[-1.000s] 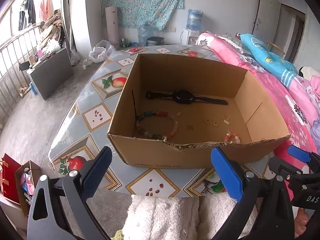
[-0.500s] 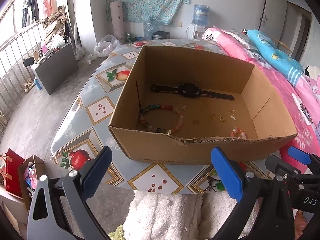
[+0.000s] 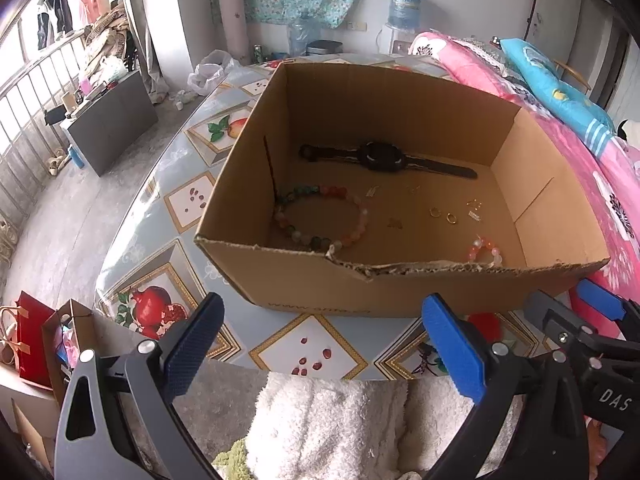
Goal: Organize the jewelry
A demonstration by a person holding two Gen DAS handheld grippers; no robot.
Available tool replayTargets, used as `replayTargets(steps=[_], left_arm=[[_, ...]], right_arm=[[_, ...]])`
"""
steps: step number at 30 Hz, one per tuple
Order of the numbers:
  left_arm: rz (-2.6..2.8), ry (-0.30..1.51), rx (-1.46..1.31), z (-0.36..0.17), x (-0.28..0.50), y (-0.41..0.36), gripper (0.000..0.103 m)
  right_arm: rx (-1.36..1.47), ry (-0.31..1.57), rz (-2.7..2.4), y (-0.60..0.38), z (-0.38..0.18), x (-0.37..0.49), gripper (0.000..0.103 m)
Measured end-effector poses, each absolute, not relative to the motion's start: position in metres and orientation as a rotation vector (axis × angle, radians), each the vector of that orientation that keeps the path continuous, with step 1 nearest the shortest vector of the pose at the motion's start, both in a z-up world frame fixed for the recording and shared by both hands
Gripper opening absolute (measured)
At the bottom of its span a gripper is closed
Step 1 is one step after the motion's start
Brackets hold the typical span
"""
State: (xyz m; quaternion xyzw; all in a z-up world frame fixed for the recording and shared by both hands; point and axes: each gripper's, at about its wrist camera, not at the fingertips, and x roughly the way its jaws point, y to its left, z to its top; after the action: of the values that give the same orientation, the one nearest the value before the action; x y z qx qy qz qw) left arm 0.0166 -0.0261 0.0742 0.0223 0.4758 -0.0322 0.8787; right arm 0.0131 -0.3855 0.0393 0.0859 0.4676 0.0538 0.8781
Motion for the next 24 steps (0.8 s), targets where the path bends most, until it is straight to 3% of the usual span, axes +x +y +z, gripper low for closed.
replayTargets(steps=[24], left_arm=[[-0.106, 1.022, 0.071, 0.0705, 0.0239, -0.0341, 0.097]], right_arm=[[0.164, 0.987, 0.050, -0.3854, 0.0367, 0.0111, 0.095]])
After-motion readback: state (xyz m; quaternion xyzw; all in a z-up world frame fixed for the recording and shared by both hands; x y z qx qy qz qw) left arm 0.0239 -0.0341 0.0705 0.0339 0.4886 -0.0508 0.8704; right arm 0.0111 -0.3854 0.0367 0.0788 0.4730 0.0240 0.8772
